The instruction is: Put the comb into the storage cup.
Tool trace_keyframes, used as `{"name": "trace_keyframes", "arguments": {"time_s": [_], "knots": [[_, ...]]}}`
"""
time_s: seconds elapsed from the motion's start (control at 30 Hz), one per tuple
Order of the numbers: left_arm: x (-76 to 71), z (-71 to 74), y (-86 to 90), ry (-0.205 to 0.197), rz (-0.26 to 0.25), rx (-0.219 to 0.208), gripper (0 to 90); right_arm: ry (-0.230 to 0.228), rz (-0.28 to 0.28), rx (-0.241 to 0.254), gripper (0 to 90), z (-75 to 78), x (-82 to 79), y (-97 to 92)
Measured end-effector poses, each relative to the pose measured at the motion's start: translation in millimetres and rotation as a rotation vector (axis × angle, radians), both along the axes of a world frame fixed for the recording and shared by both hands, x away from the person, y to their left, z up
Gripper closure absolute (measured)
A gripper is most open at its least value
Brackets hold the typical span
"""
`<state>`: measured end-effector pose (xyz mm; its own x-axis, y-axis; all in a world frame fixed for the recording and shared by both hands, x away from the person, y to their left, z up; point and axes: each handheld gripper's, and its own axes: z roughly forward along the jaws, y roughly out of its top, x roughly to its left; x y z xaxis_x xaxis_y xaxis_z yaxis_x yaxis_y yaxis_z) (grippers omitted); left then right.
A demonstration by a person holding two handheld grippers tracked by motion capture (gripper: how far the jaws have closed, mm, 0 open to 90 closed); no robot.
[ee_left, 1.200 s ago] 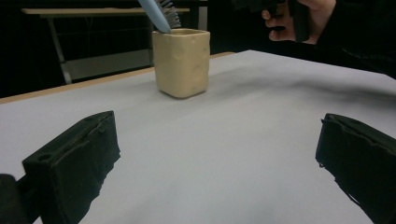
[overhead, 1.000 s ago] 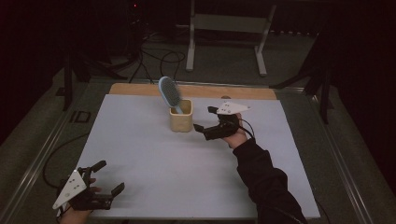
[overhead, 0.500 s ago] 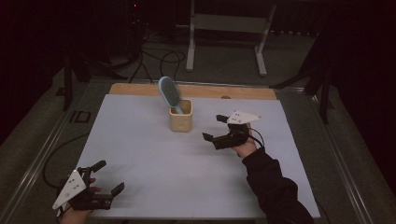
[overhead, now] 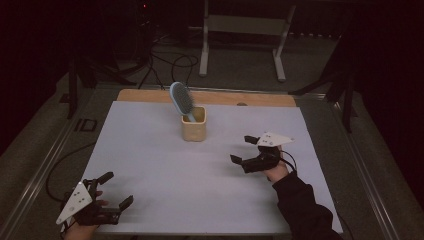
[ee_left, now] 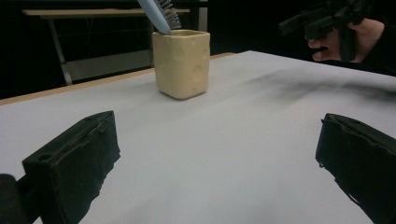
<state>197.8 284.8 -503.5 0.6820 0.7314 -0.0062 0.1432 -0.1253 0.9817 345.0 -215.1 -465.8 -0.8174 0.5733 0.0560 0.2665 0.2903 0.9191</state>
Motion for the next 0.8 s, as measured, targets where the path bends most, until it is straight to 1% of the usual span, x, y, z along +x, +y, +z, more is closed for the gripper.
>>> {"name": "trace_keyframes", "arguments": {"time_s": [0.13,0.3,0.33,0.37,0.43,0.47,0.63,0.8], "knots": [[0.3,-0.1,-0.4,0.001,-0.001,0.004,0.0,0.01,-0.014,-0.012,7.0,-3.1,-8.9,-11.5],[0.4,0.0,-0.5,0.0,-0.001,0.004,0.0,0.016,-0.031,-0.007,7.0,-9.5,-21.0,-26.1],[0.4,0.0,-0.5,0.0,-0.001,0.004,0.0,0.016,-0.031,-0.007,7.0,-9.5,-21.0,-26.1],[0.3,0.0,-0.5,0.0,-0.002,0.004,0.0,0.021,-0.04,-0.006,7.0,-13.2,-28.2,-32.4],[0.4,0.0,-0.6,0.0,-0.001,0.004,0.0,0.023,-0.044,-0.006,7.0,-14.6,-30.5,-34.4],[0.4,-0.1,-0.7,0.0,-0.002,0.004,0.0,0.023,-0.055,-0.007,7.0,-18.5,-37.0,-41.2],[0.3,0.0,-0.4,0.001,0.0,0.004,0.0,0.039,-0.076,0.007,7.0,-27.2,-48.8,-52.7],[0.3,0.0,-0.5,0.0,-0.001,0.006,0.0,0.052,-0.096,0.006,7.0,-34.7,-58.7,-60.3]]}}
